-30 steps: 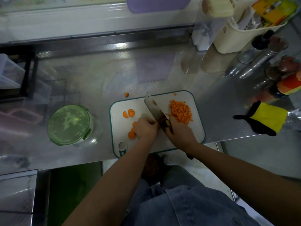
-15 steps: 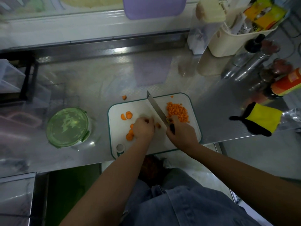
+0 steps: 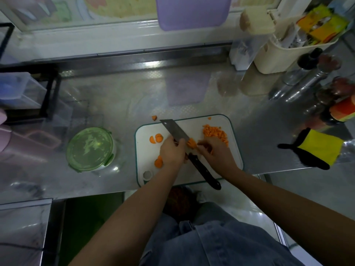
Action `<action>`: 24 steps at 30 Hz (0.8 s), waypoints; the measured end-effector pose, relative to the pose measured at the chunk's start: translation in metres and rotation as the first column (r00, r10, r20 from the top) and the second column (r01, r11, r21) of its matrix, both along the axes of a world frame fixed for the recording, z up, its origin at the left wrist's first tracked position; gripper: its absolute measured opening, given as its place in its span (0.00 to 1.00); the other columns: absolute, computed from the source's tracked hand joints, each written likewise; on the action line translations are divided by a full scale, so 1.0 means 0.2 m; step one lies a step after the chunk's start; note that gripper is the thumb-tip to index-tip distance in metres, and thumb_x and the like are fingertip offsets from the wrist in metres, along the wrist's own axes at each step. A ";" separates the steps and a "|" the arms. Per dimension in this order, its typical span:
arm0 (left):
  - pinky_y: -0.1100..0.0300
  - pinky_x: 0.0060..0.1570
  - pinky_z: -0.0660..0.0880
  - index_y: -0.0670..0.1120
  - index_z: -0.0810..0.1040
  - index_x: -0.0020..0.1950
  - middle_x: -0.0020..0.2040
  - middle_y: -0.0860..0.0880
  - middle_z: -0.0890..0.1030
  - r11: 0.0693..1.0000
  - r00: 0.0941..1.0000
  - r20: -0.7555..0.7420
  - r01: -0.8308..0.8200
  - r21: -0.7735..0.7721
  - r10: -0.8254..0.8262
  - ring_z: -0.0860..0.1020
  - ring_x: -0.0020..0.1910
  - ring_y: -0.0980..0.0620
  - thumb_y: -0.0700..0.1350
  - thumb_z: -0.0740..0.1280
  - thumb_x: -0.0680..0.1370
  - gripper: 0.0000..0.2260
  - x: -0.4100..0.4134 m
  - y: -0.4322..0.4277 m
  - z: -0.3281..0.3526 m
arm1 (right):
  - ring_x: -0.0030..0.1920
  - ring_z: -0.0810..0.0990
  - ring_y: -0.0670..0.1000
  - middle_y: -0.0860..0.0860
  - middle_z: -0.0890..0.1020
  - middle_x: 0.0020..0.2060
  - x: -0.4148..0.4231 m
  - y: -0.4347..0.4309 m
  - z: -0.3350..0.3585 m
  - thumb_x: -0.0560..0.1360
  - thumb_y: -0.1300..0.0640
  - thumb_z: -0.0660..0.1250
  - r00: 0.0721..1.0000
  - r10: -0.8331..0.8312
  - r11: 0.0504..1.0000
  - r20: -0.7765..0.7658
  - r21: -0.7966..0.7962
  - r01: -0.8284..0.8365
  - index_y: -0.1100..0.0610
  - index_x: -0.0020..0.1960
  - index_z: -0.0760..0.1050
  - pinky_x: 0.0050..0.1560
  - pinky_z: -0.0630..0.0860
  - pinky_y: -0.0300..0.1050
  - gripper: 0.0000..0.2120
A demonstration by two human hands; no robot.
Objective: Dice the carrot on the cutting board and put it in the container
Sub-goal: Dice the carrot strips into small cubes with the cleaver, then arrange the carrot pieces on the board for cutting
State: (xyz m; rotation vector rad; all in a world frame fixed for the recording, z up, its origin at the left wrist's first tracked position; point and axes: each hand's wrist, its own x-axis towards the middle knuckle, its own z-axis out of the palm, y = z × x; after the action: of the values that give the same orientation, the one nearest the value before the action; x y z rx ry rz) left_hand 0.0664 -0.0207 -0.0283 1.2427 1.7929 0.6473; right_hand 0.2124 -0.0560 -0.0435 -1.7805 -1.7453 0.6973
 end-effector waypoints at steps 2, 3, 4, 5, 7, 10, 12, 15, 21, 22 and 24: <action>0.54 0.33 0.71 0.43 0.74 0.41 0.33 0.47 0.77 1.000 1.000 -0.026 0.007 -0.008 -0.007 0.77 0.35 0.46 0.46 0.62 0.78 0.09 -0.01 -0.01 -0.02 | 0.43 0.76 0.49 0.51 0.76 0.45 -0.01 0.04 -0.01 0.76 0.55 0.68 0.998 -0.025 1.000 -0.058 -0.016 0.024 0.57 0.52 0.77 0.42 0.75 0.43 0.08; 0.52 0.33 0.74 0.42 0.75 0.41 0.32 0.46 0.77 1.000 1.000 -0.024 0.002 -0.017 -0.002 0.78 0.34 0.44 0.46 0.62 0.78 0.10 -0.01 -0.01 -0.02 | 0.44 0.76 0.49 0.51 0.75 0.46 -0.03 0.06 -0.01 0.75 0.55 0.68 0.997 -0.009 1.000 -0.074 -0.026 0.007 0.57 0.53 0.77 0.43 0.75 0.43 0.08; 0.50 0.33 0.77 0.42 0.76 0.41 0.32 0.44 0.78 1.000 1.000 -0.015 -0.005 -0.028 0.005 0.78 0.32 0.43 0.47 0.62 0.77 0.11 -0.02 -0.01 -0.02 | 0.45 0.76 0.49 0.52 0.75 0.47 -0.05 0.07 -0.02 0.75 0.56 0.69 0.997 0.015 0.999 -0.077 -0.041 -0.018 0.56 0.53 0.77 0.44 0.75 0.44 0.08; 0.48 0.33 0.78 0.42 0.76 0.41 0.32 0.44 0.79 0.999 1.000 -0.004 -0.016 -0.034 0.015 0.78 0.32 0.42 0.48 0.62 0.77 0.11 -0.02 -0.02 -0.03 | 0.46 0.76 0.50 0.53 0.75 0.48 -0.08 0.09 -0.02 0.75 0.56 0.69 0.997 0.039 0.997 -0.072 -0.057 -0.043 0.57 0.52 0.77 0.45 0.75 0.44 0.08; 0.46 0.34 0.79 0.43 0.76 0.40 0.33 0.43 0.80 0.999 1.000 -0.006 -0.029 -0.044 0.028 0.79 0.33 0.42 0.48 0.62 0.76 0.11 -0.04 -0.02 -0.04 | 0.48 0.77 0.53 0.56 0.75 0.47 -0.12 0.11 -0.04 0.74 0.59 0.69 0.996 0.065 0.993 -0.055 -0.098 -0.071 0.58 0.51 0.78 0.47 0.72 0.44 0.07; 0.46 0.35 0.79 0.44 0.75 0.39 0.33 0.43 0.79 0.998 0.999 0.000 -0.034 -0.048 0.034 0.79 0.33 0.41 0.47 0.62 0.77 0.09 -0.07 -0.03 -0.03 | 0.48 0.75 0.55 0.58 0.76 0.46 -0.15 0.14 -0.06 0.73 0.62 0.68 0.995 0.100 0.986 0.019 -0.134 -0.096 0.60 0.49 0.79 0.46 0.68 0.43 0.05; 0.49 0.37 0.78 0.46 0.73 0.38 0.32 0.45 0.78 0.999 1.000 -0.017 -0.018 -0.037 0.018 0.79 0.34 0.41 0.46 0.62 0.78 0.09 -0.10 -0.04 -0.04 | 0.48 0.75 0.55 0.57 0.76 0.45 -0.16 0.15 -0.08 0.72 0.62 0.68 0.991 0.119 0.984 0.054 -0.138 -0.111 0.61 0.48 0.78 0.46 0.68 0.45 0.05; 0.54 0.39 0.73 0.44 0.75 0.40 0.34 0.45 0.78 1.000 0.996 -0.087 0.007 -0.013 -0.008 0.78 0.37 0.44 0.47 0.63 0.78 0.10 -0.12 -0.04 -0.03 | 0.46 0.74 0.54 0.56 0.75 0.44 -0.16 0.16 -0.11 0.71 0.64 0.68 0.981 0.162 0.980 0.103 -0.136 -0.147 0.61 0.45 0.78 0.43 0.66 0.43 0.04; 0.55 0.34 0.68 0.41 0.76 0.41 0.31 0.45 0.77 0.998 0.986 -0.150 -0.065 0.014 0.066 0.76 0.35 0.43 0.46 0.63 0.77 0.10 -0.20 -0.04 -0.05 | 0.46 0.75 0.56 0.56 0.75 0.43 -0.14 0.15 -0.16 0.68 0.67 0.70 0.970 0.199 0.980 0.139 -0.029 -0.197 0.61 0.43 0.78 0.43 0.64 0.39 0.05; 0.56 0.33 0.67 0.41 0.76 0.42 0.29 0.47 0.74 0.997 0.985 -0.154 -0.073 0.020 0.075 0.75 0.34 0.45 0.46 0.64 0.77 0.09 -0.21 -0.03 -0.05 | 0.47 0.74 0.55 0.55 0.75 0.44 -0.13 0.15 -0.15 0.70 0.65 0.70 0.971 0.184 0.983 0.153 -0.002 -0.186 0.60 0.45 0.78 0.45 0.66 0.40 0.05; 0.56 0.32 0.63 0.42 0.75 0.42 0.27 0.51 0.70 0.995 0.982 -0.163 -0.087 0.038 0.092 0.71 0.32 0.48 0.46 0.64 0.77 0.08 -0.21 -0.02 -0.03 | 0.47 0.74 0.53 0.54 0.75 0.45 -0.12 0.16 -0.10 0.74 0.62 0.68 0.983 0.127 0.987 0.132 0.077 -0.138 0.59 0.48 0.78 0.47 0.70 0.44 0.04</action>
State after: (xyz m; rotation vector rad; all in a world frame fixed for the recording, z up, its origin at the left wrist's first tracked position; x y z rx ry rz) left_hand 0.0235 -0.0251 -0.0351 1.2730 1.9915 0.6405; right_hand 0.1888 -0.0242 -0.0637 -1.6950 -1.9628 0.5634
